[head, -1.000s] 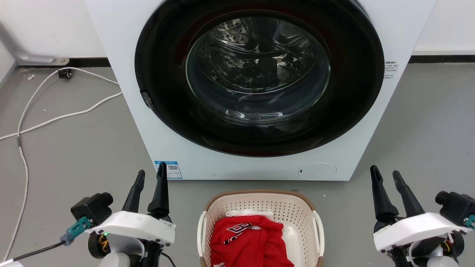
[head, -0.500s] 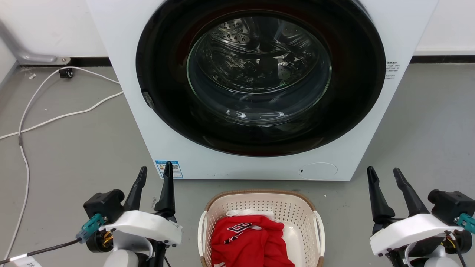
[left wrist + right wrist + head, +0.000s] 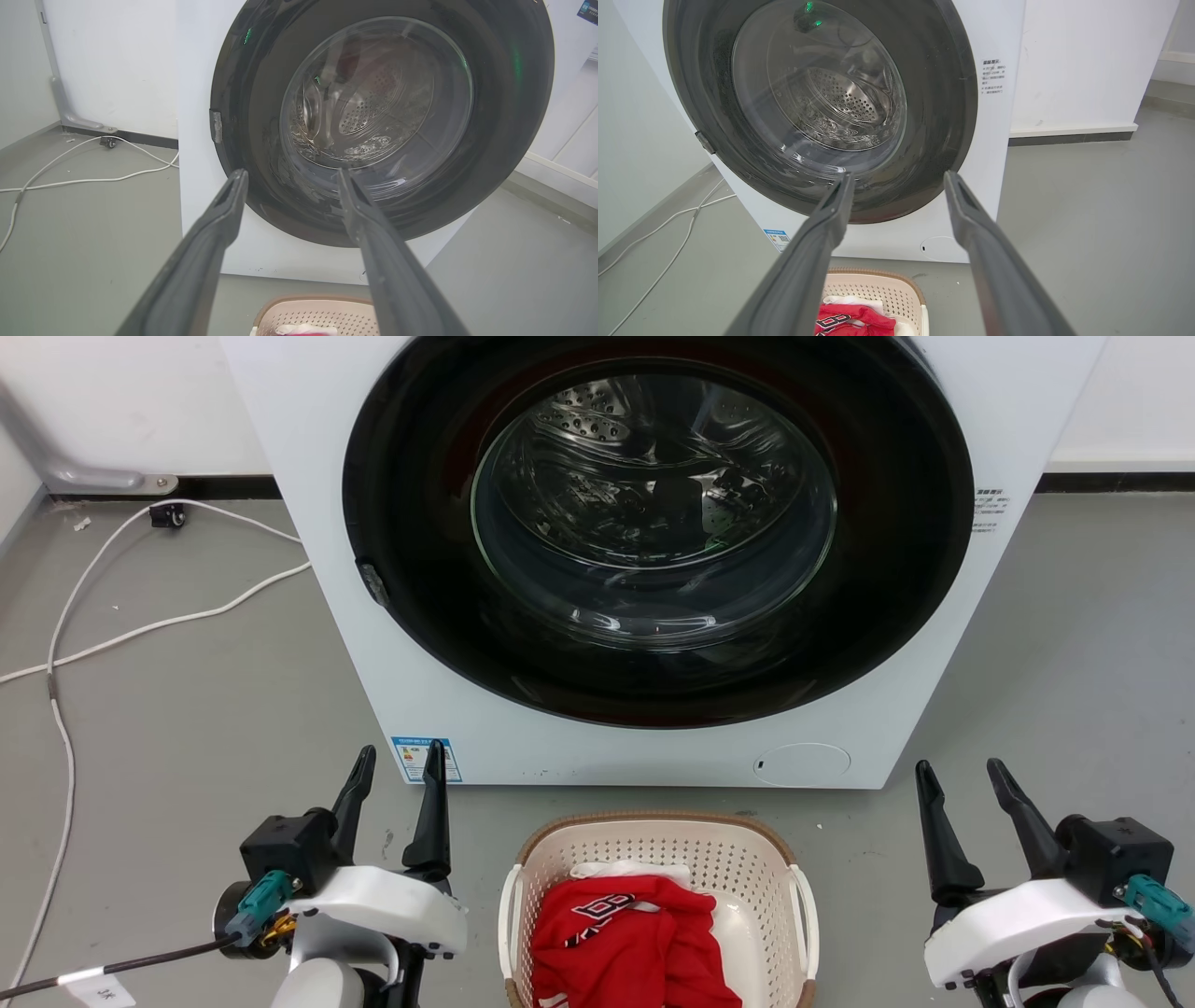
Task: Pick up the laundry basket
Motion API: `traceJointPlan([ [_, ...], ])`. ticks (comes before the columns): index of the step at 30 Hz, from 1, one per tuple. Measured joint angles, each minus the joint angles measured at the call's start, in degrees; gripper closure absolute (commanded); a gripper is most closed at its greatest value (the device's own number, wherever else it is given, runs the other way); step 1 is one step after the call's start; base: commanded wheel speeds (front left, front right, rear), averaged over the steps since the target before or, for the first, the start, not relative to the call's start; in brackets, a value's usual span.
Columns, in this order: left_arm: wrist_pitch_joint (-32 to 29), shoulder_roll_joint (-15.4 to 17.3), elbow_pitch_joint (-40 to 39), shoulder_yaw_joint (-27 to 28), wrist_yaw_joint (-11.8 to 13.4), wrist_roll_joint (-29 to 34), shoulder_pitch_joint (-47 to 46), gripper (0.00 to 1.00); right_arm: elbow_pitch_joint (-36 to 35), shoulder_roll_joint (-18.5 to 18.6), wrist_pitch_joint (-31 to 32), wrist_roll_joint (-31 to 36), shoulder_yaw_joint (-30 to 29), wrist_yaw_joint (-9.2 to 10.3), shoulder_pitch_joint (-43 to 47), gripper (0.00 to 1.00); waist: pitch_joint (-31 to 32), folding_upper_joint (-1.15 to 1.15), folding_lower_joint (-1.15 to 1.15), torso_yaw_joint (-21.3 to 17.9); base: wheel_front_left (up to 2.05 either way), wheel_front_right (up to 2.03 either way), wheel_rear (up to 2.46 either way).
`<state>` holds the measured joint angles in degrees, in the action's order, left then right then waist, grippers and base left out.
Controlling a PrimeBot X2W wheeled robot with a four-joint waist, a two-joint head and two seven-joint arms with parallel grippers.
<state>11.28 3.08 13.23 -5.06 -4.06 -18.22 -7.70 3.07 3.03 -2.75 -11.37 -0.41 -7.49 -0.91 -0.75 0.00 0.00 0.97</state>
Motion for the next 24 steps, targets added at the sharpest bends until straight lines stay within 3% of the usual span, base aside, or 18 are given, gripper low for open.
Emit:
traceJointPlan([
  [24, 2.61, 0.01, 0.91, -0.82, 0.79, 10.21, -0.69, 0.0, -1.26, -0.03, -0.77, 10.44, 0.51, -0.01, 0.42, 0.0, -0.26, 0.0, 0.0, 0.08, 0.0, 0.0, 0.0],
])
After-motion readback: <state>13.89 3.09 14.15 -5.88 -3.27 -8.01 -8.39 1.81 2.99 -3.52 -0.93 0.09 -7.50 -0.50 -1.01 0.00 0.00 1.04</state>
